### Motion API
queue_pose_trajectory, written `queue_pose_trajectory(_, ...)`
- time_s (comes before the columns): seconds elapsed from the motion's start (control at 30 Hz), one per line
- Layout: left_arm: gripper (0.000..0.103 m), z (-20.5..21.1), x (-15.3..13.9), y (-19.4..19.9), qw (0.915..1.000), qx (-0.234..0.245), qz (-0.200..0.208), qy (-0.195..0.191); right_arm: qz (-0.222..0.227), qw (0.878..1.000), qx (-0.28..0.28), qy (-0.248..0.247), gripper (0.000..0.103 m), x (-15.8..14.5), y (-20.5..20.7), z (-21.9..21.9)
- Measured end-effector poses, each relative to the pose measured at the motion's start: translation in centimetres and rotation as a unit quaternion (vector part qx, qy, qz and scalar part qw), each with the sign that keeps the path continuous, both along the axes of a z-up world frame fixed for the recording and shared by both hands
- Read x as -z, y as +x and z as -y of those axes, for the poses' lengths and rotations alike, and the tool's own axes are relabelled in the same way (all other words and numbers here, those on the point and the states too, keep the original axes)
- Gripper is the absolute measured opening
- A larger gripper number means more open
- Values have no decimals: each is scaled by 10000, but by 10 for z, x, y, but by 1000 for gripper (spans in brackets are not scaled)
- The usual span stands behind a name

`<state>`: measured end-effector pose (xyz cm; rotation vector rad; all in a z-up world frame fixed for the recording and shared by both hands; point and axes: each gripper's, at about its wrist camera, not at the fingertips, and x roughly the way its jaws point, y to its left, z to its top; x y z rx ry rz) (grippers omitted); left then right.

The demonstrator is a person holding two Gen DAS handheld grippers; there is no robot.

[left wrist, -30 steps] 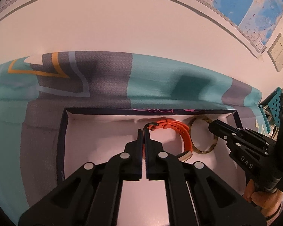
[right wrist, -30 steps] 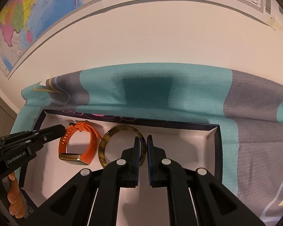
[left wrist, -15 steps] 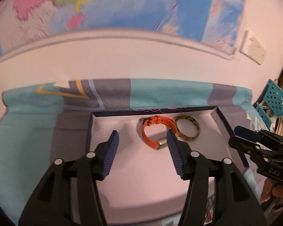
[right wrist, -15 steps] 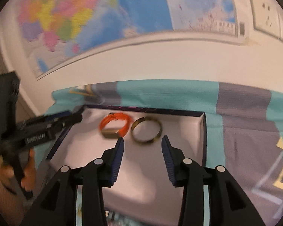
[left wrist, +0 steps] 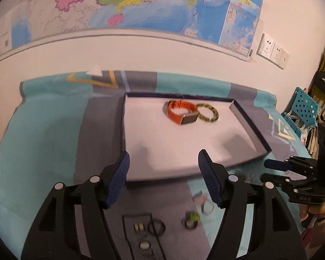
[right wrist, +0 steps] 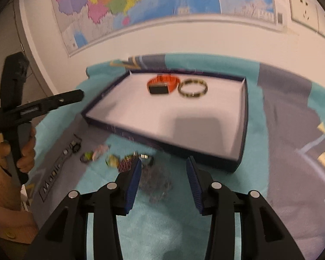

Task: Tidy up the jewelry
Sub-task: 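Move left tool to the pink hair tie while right tool approaches the clear bead bracelet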

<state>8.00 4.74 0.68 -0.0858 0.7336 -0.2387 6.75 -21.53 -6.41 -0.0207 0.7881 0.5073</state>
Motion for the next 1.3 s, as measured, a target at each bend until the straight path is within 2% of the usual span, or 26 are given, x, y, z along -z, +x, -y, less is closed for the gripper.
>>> queue_pose_trajectory(0.03,65,0,2,-2,10000,11,-24,-9,-75,10000,-58,20,41,4,1,-3)
queue_pose_trajectory(0.13,66,0,11,-11,9999,45,-112,-60,-92,9998,-110,-118,52,12,3,-11)
queue_pose_trajectory(0.37,69,-1,21,-25,9998,57,-191,-26,-147,9996,-178,-134,52,21,7,-19)
queue_pose_trajectory(0.43,69,-2,23,-28,9998,51,-202,-32,-135,9997,-166,-149,51,21,7,-19)
queue_pose_trajectory(0.53,69,-3,22,-30,9998,58,-193,-26,-136,9996,-197,-160,42,21,6,-20)
queue_pose_trajectory(0.67,69,-5,22,-33,9998,79,-181,-20,-135,9995,-225,-174,26,20,3,-20)
queue_pose_trajectory(0.77,71,-7,24,-35,9998,53,-210,-22,-106,9996,-255,-14,8,16,-1,-18)
queue_pose_trajectory(1.3,73,-8,31,-51,9994,232,-240,40,263,9970,-265,682,8,-26,-26,4)
